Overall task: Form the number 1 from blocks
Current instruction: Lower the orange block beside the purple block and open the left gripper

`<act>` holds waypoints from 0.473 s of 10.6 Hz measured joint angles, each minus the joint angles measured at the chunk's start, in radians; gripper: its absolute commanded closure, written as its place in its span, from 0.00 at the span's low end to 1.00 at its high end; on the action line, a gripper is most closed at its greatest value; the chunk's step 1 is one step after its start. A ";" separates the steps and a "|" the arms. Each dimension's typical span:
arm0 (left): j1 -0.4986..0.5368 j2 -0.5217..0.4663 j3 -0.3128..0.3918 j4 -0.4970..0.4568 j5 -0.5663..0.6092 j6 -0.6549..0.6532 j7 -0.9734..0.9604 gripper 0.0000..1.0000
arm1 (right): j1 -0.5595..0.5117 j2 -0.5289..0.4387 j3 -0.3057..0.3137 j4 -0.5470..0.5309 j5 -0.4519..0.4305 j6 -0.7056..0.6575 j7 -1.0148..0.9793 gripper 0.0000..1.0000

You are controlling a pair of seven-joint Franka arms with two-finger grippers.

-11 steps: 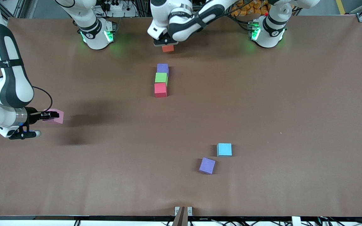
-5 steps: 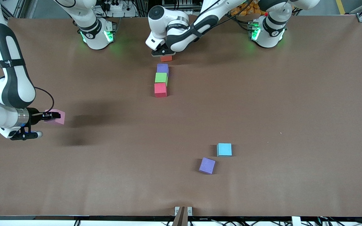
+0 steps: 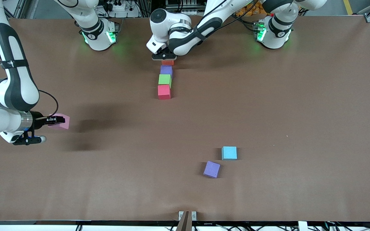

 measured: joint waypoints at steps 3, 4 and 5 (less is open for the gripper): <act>0.000 0.002 0.009 0.003 0.000 0.000 0.003 1.00 | 0.009 0.000 0.001 0.002 0.000 0.000 0.008 0.97; 0.000 0.002 0.015 0.008 0.000 0.000 0.008 1.00 | 0.011 0.000 0.001 0.002 0.001 0.000 0.009 0.97; 0.000 0.002 0.022 0.016 0.000 0.000 0.021 1.00 | 0.016 0.000 0.001 0.002 0.005 0.000 0.020 0.97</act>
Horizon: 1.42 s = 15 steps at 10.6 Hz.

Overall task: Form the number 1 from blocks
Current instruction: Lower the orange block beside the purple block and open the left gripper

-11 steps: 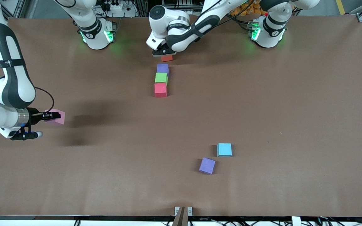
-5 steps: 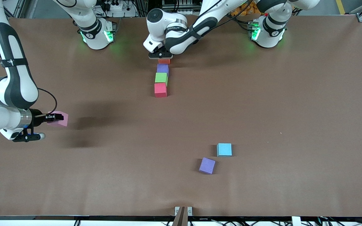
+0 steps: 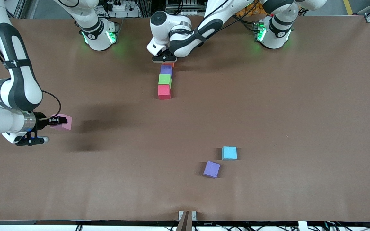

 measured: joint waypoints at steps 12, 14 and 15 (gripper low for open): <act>-0.003 -0.020 -0.002 0.049 -0.006 -0.101 0.054 0.00 | 0.132 0.011 0.002 0.000 0.025 0.000 0.149 0.97; 0.001 -0.087 -0.009 0.060 -0.042 -0.170 0.053 0.00 | 0.179 0.011 0.003 0.001 0.025 0.000 0.210 0.97; 0.008 -0.131 -0.009 0.063 -0.061 -0.201 0.053 0.00 | 0.202 0.011 0.003 0.001 0.025 0.000 0.237 0.97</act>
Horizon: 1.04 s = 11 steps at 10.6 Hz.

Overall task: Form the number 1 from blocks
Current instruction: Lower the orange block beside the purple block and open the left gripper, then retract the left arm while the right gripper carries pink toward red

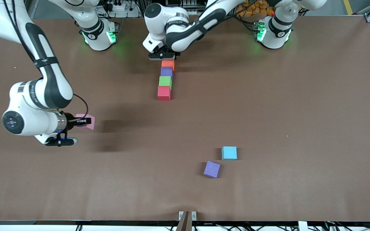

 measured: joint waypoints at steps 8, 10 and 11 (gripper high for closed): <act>0.502 -0.124 0.015 0.000 -0.073 -0.052 0.403 0.00 | 0.233 0.007 0.001 0.000 0.022 0.035 0.174 0.97; 0.631 -0.126 0.018 0.007 -0.073 -0.054 0.508 0.00 | 0.312 0.009 0.001 -0.001 0.023 0.072 0.254 0.97; 0.706 -0.127 0.018 0.011 -0.073 -0.054 0.567 0.00 | 0.348 0.012 0.000 -0.002 0.023 0.095 0.307 0.97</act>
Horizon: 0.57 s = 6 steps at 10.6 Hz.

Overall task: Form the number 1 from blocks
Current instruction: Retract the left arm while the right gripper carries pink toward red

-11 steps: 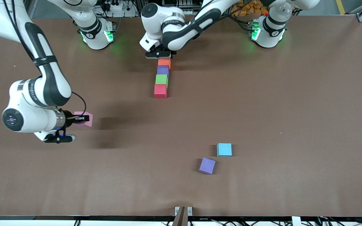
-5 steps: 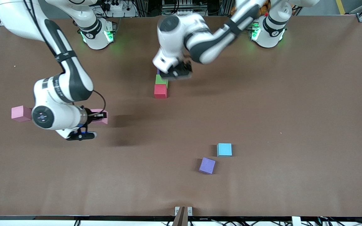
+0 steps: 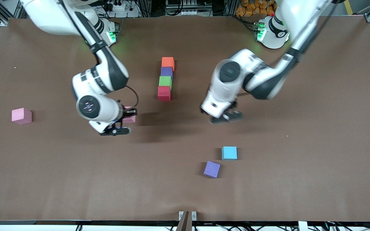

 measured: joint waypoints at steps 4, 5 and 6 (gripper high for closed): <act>0.213 -0.003 0.000 0.021 0.000 -0.028 0.174 0.00 | 0.105 0.029 -0.001 -0.002 0.000 0.070 0.151 0.98; 0.257 -0.003 0.000 0.022 0.000 -0.040 0.229 0.00 | 0.123 0.040 -0.001 -0.004 0.000 0.087 0.173 0.98; 0.303 -0.004 0.000 0.023 0.000 -0.045 0.272 0.00 | 0.140 0.052 -0.001 -0.010 0.000 0.110 0.189 0.98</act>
